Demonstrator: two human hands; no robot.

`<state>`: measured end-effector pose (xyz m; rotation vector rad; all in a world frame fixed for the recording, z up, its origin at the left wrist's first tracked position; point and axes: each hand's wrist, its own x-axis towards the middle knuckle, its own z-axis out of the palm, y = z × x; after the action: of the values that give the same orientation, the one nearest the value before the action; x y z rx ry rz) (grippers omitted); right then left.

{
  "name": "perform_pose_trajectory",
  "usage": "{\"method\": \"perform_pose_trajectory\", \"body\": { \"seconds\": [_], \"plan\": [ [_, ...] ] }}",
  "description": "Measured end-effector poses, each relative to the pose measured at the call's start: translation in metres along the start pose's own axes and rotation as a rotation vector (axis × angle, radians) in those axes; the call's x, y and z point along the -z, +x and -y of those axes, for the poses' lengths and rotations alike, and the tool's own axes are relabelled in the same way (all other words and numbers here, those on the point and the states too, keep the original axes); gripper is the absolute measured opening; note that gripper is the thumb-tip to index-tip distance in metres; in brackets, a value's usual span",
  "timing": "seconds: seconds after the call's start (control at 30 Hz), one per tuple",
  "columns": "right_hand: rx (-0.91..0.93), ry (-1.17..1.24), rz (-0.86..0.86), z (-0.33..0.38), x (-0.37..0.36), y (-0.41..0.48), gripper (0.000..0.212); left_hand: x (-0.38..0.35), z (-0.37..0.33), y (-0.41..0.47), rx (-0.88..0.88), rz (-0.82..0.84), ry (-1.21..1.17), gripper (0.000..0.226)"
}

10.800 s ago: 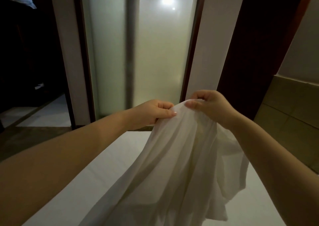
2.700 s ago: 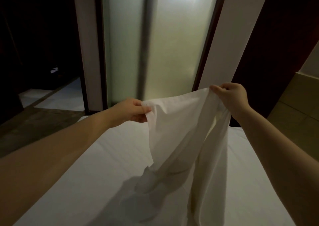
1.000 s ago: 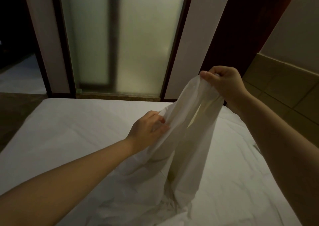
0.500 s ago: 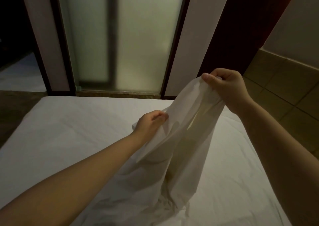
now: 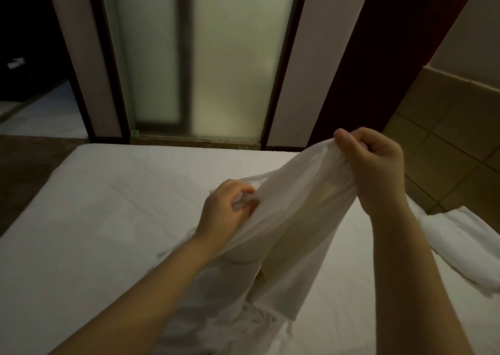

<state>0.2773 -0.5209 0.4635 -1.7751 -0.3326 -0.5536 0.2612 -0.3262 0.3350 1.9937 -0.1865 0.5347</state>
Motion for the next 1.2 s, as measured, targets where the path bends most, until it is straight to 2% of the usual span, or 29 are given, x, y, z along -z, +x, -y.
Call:
{"method": "perform_pose_trajectory", "body": {
  "seconds": [0.07,0.23,0.37,0.57,0.63,0.77,0.87,1.1,1.2],
  "plan": [
    [-0.005,0.025,-0.01,-0.002,0.005,-0.007,0.026,-0.008,0.001,-0.012,-0.028,-0.056,0.044,0.023],
    [0.025,0.044,0.019,-0.005,0.017,-0.011,0.025,-0.021,0.007,-0.035,-0.183,-0.164,0.163,0.023],
    [0.046,0.055,0.046,-0.011,0.023,-0.007,0.027,-0.031,0.009,-0.045,-0.152,-0.16,0.177,0.052],
    [0.058,0.082,0.095,-0.016,0.032,-0.004,0.024,-0.04,0.013,-0.043,-0.136,-0.174,0.256,0.034],
    [0.05,0.083,0.1,-0.018,0.036,-0.003,0.022,-0.041,0.012,-0.043,-0.058,-0.17,0.269,0.023],
    [0.019,0.066,0.06,-0.028,0.044,-0.001,0.025,-0.037,0.007,-0.039,0.133,-0.262,0.093,0.005],
    [-0.025,0.01,0.03,-0.041,0.052,0.002,0.026,-0.02,-0.006,-0.033,0.228,-0.355,-0.104,0.024],
    [-0.091,-0.121,0.087,-0.064,0.061,0.004,0.031,0.026,-0.046,-0.01,0.276,-0.465,-0.31,0.021],
    [-0.078,-0.145,0.095,-0.065,0.056,0.003,0.03,0.035,-0.057,-0.001,0.305,-0.408,-0.346,0.018]
  ]
}}
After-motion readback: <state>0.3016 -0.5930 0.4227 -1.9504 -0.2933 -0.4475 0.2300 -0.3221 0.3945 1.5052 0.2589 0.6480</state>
